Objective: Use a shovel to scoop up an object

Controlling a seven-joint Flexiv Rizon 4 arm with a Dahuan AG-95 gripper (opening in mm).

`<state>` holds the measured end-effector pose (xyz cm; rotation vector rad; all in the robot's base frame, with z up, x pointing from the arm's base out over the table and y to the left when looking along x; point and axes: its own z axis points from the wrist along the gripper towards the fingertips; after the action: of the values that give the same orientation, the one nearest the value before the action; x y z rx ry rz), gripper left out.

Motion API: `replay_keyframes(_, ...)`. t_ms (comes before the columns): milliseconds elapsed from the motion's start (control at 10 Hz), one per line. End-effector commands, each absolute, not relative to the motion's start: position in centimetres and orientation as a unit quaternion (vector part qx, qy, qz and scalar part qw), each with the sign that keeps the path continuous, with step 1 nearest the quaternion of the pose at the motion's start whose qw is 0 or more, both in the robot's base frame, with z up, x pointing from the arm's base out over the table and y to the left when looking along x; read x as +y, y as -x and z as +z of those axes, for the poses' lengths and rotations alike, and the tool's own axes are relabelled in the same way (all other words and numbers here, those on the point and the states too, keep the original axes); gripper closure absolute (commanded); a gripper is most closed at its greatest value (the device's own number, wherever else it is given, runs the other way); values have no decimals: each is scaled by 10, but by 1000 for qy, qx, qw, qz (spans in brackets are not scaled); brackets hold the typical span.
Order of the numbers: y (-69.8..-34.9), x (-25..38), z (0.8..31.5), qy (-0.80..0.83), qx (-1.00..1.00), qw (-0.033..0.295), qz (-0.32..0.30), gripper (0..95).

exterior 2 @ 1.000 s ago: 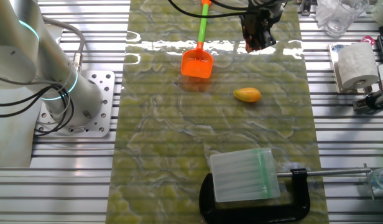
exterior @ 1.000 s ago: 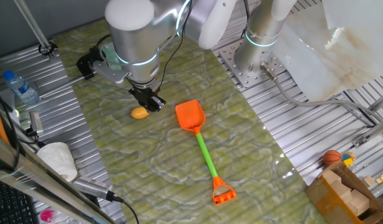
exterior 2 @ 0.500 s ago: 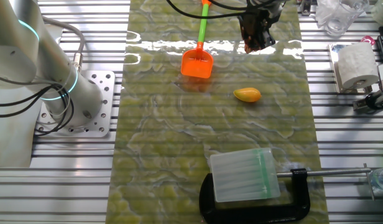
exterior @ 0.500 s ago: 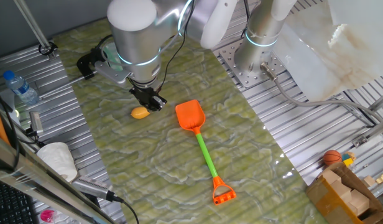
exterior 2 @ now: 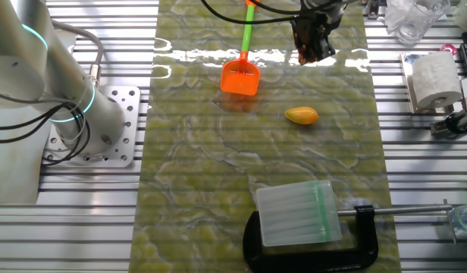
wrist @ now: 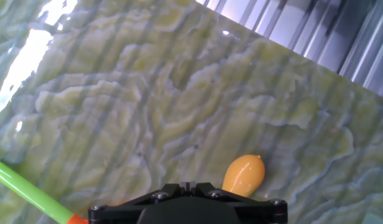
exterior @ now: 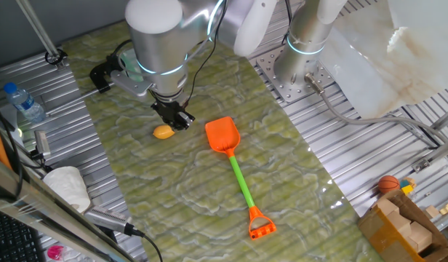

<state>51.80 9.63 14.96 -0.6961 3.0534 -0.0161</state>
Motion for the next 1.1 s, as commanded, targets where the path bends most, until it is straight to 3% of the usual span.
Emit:
replay_keyframes(100, -519, 97, 149, 219, 976, 4, -5, 950)
replay_keyframes(300, -519, 97, 149, 224, 975, 6, -7, 950)
replay_keyframes(400, -519, 97, 149, 219, 976, 7, -9, 760)
replay_keyframes(1100, -519, 97, 149, 202, 979, 8, -9, 760)
